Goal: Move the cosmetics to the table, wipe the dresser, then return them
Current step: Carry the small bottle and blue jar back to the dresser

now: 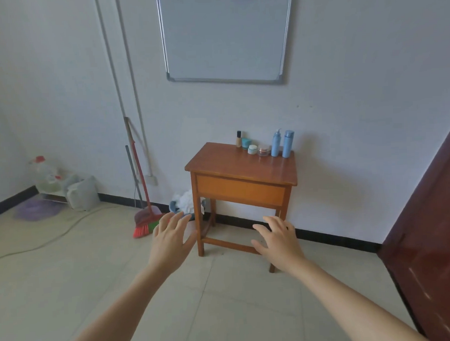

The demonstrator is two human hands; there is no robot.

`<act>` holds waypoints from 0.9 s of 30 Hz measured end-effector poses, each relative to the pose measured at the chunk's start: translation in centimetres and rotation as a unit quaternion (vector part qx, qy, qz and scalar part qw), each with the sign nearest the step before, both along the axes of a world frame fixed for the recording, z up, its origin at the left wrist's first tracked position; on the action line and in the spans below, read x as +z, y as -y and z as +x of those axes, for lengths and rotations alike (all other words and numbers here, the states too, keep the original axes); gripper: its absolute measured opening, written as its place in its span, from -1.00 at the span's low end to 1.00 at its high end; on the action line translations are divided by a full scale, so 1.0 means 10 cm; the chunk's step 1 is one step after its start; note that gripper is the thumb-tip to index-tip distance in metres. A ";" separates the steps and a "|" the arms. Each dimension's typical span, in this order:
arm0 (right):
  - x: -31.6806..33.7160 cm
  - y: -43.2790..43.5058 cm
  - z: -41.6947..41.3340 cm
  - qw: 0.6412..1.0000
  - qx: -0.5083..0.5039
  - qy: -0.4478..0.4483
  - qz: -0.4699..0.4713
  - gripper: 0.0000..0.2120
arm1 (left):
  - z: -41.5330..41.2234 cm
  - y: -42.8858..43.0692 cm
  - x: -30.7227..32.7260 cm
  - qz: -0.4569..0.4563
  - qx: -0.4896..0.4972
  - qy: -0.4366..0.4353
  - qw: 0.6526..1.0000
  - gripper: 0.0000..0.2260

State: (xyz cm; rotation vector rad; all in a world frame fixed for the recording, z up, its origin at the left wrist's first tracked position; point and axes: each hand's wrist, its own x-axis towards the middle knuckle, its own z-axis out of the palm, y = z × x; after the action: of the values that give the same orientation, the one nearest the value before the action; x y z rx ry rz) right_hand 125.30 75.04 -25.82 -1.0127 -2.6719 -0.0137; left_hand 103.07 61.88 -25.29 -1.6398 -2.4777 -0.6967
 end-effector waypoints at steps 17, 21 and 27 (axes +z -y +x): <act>-0.27 -1.88 -1.45 0.995 0.077 0.056 -0.026 -0.56 | -1.37 -1.63 -0.31 0.031 0.103 0.084 0.991 -0.61; -0.18 -2.43 -1.87 0.996 0.046 0.068 -0.016 -0.57 | -1.91 -2.28 -0.30 0.039 0.082 0.100 0.991 -0.61; -0.11 -3.11 -2.39 0.996 -0.040 0.070 -0.040 -0.57 | -2.53 -3.17 -0.26 0.033 0.036 0.114 0.992 -0.52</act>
State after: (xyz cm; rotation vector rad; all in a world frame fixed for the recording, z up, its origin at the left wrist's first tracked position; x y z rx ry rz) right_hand 101.44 106.16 -26.95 -1.1832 -2.7749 0.0053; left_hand 77.73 93.58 -27.85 -1.5151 -2.6179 -0.9962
